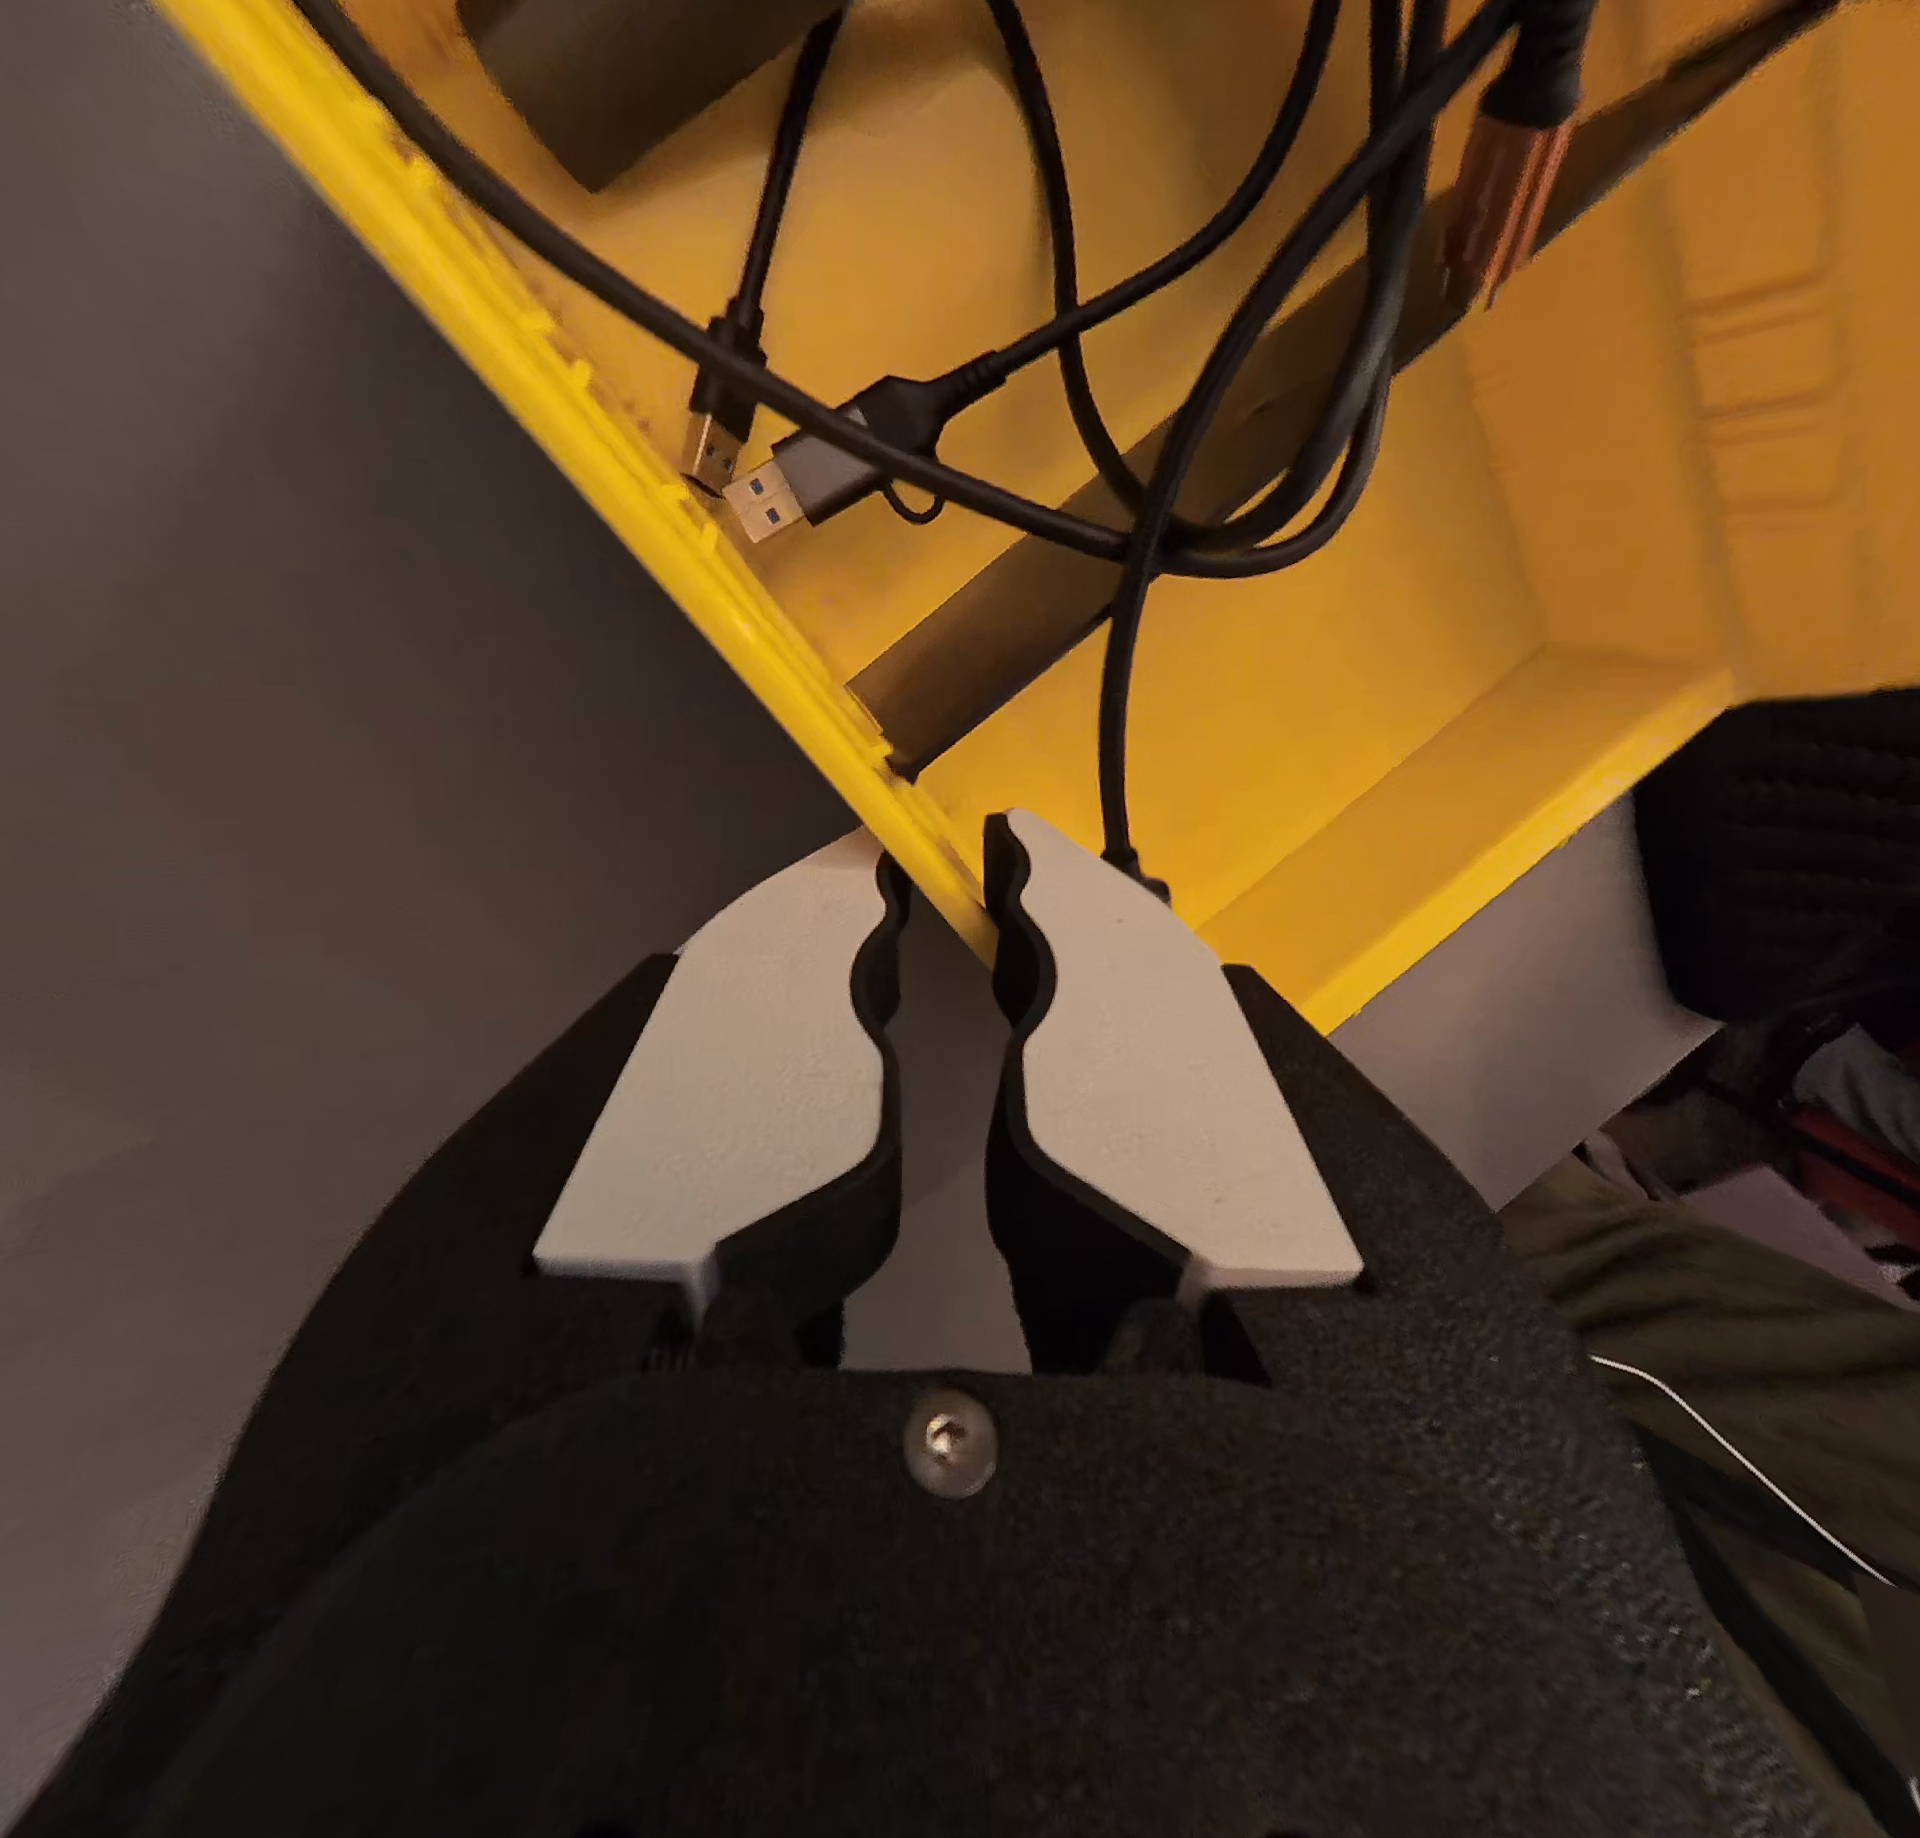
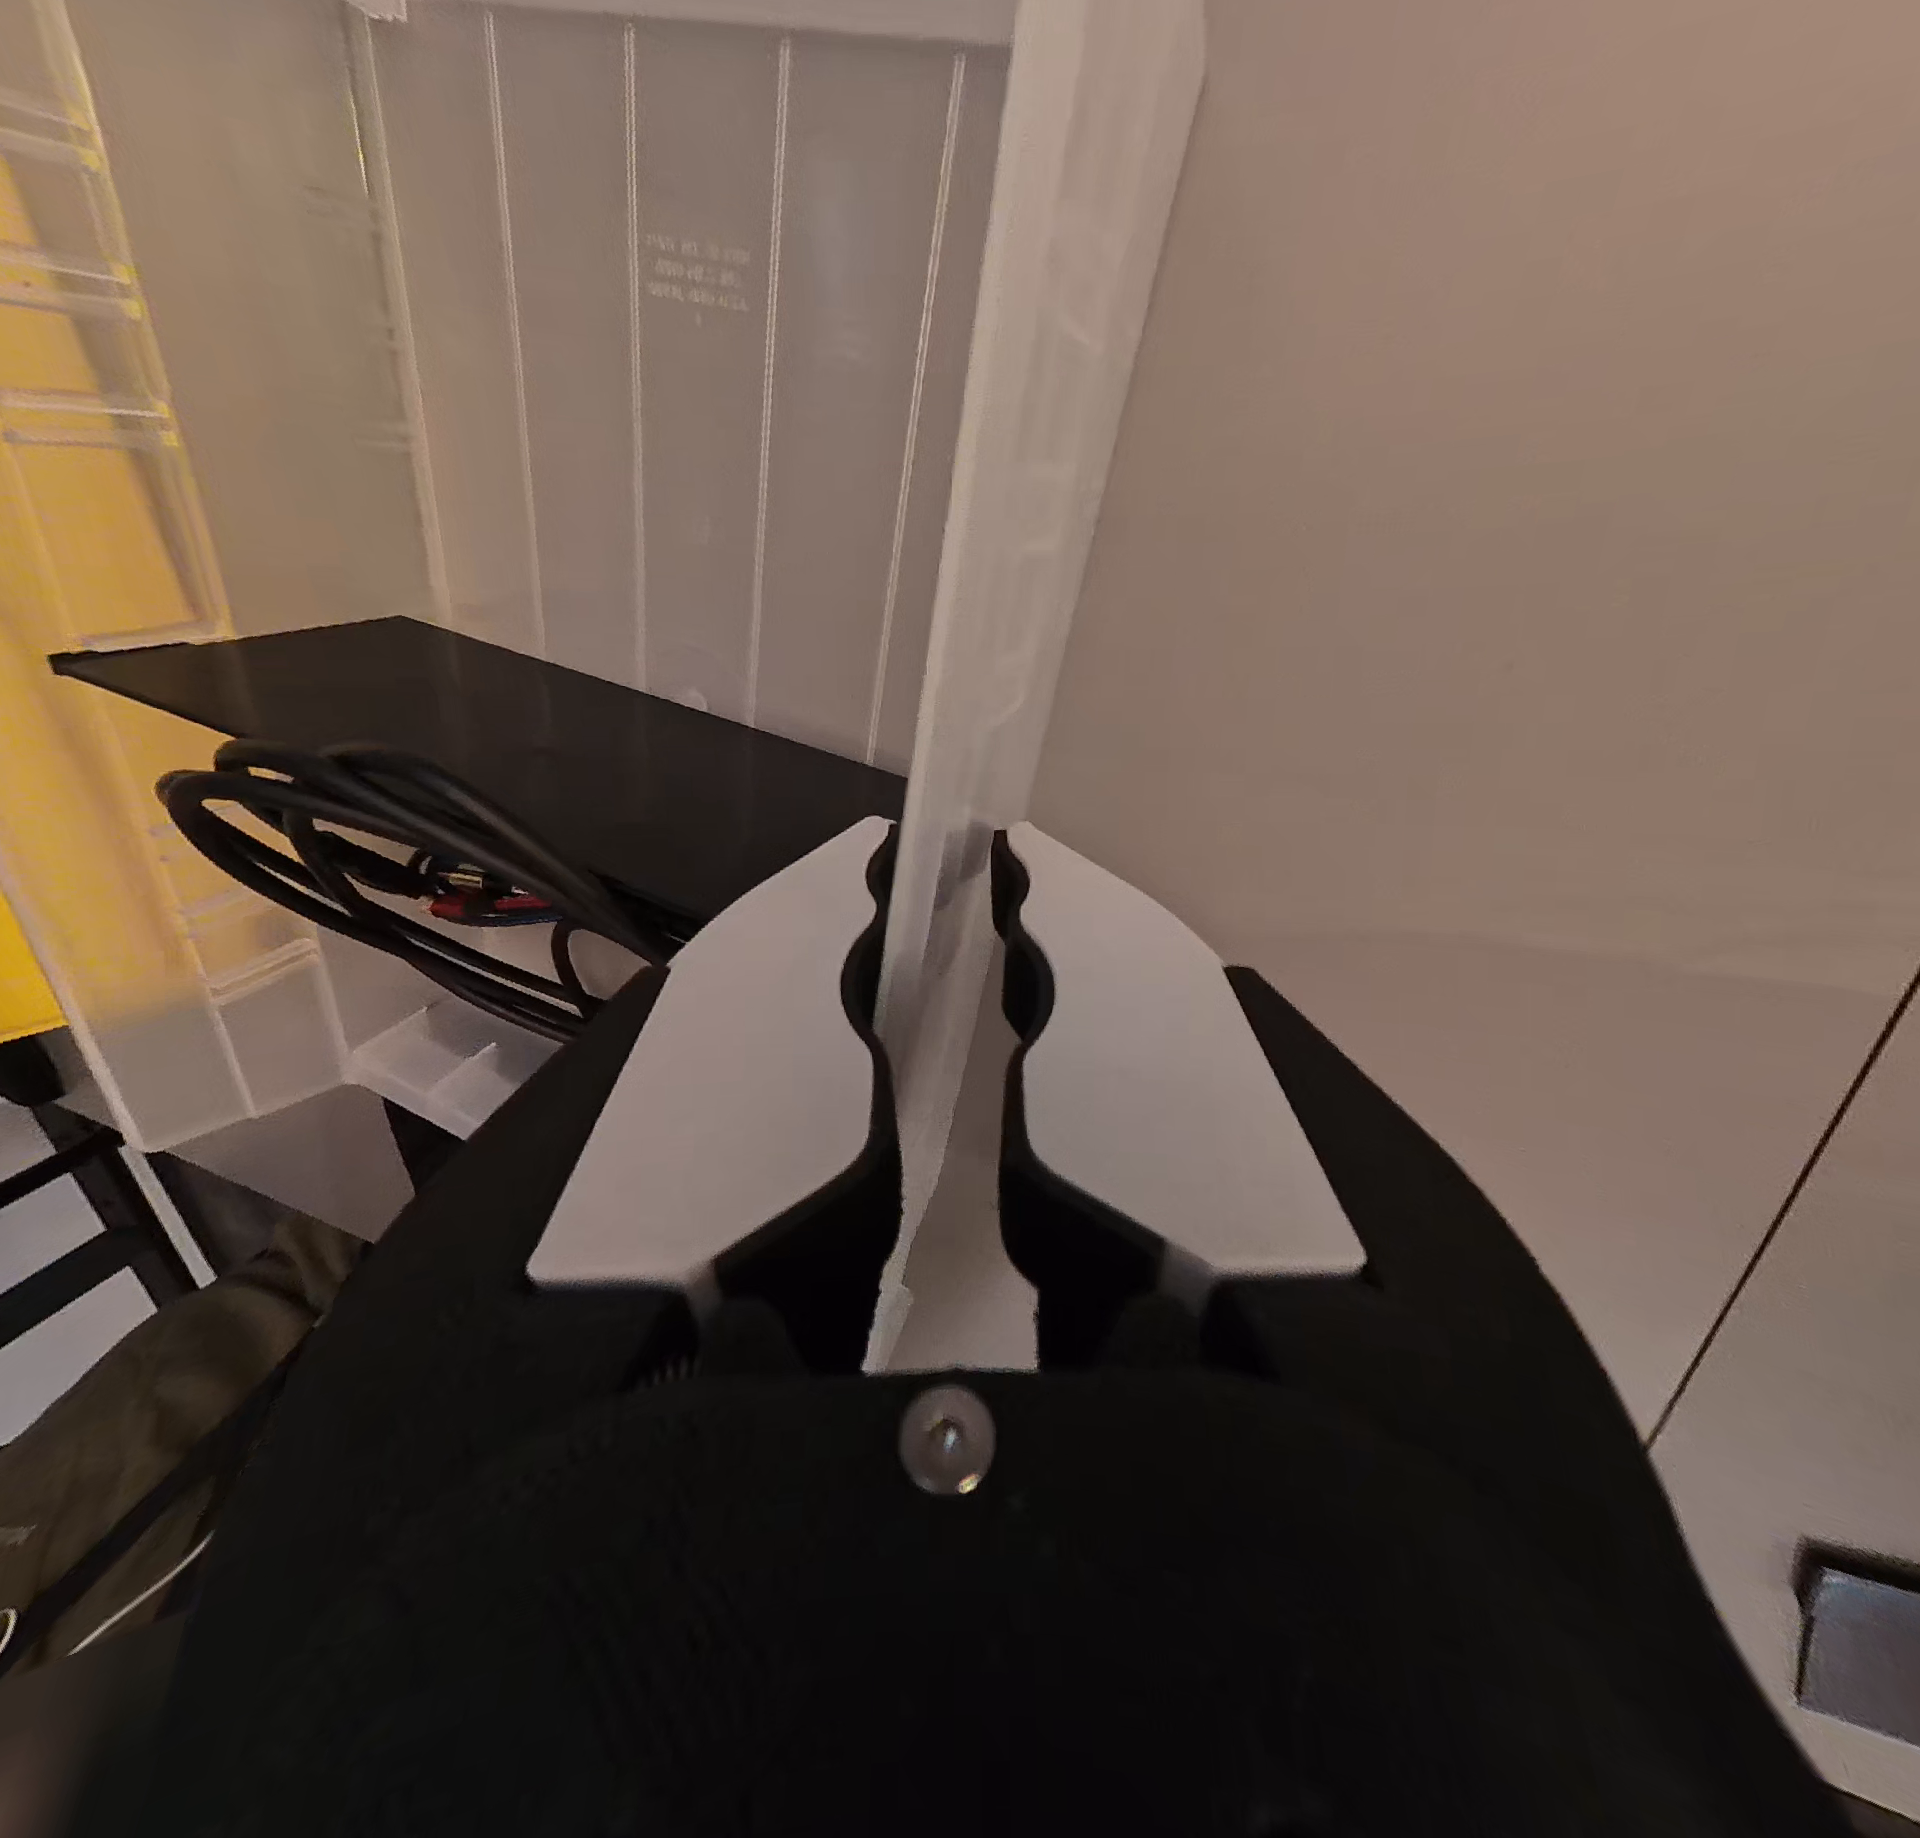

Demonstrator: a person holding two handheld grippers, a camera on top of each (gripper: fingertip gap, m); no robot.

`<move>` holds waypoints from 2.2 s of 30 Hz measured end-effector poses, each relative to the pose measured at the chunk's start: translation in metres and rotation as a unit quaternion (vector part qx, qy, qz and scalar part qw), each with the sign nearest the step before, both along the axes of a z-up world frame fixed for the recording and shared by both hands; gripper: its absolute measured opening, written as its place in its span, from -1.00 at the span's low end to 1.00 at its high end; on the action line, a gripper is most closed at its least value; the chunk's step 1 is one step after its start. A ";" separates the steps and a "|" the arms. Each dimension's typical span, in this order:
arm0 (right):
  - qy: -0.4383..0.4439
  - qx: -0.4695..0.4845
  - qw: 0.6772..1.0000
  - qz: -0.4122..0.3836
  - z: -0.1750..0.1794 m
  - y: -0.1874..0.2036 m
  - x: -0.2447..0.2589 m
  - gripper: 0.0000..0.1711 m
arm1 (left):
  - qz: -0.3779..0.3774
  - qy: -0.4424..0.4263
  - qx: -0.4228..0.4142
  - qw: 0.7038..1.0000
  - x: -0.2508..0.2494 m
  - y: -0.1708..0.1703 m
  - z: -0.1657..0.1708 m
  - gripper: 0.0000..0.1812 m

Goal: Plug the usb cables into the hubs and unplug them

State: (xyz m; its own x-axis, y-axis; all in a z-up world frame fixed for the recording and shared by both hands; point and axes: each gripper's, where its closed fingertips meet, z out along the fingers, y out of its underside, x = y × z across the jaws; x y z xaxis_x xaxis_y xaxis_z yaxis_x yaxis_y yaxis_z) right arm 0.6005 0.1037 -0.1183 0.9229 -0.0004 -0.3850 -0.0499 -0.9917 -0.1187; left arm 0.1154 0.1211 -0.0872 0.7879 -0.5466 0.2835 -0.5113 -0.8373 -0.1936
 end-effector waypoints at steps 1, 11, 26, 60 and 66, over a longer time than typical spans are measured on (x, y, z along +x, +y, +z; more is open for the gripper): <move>0.000 -0.001 1.000 -0.003 0.000 0.000 0.000 -0.80 | 0.009 -0.004 0.002 1.000 -0.007 0.003 0.000 -0.87; 0.000 -0.010 1.000 -0.019 0.000 0.009 -0.024 -0.83 | 0.090 0.041 0.047 0.994 -0.117 0.030 0.001 -0.97; -0.017 -0.036 0.999 -0.006 0.000 0.035 -0.084 -0.84 | 0.189 0.031 0.076 0.979 -0.267 0.025 0.003 -0.96; -0.018 -0.052 0.998 0.011 0.000 0.030 -0.122 -0.86 | 0.289 0.084 0.066 0.951 -0.363 -0.042 -0.007 -0.97; -0.017 -0.051 0.998 0.030 0.000 0.040 -0.120 -0.85 | 0.321 0.053 0.075 0.943 -0.365 -0.044 -0.007 -0.96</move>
State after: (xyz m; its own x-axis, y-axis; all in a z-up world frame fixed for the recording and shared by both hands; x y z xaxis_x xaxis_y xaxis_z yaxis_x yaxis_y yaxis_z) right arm 0.4804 0.1436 -0.1180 0.9353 0.0176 -0.3534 0.0124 -0.9998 -0.0168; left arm -0.2491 0.0774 -0.0941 0.9895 0.0245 0.1422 0.0679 -0.9484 -0.3097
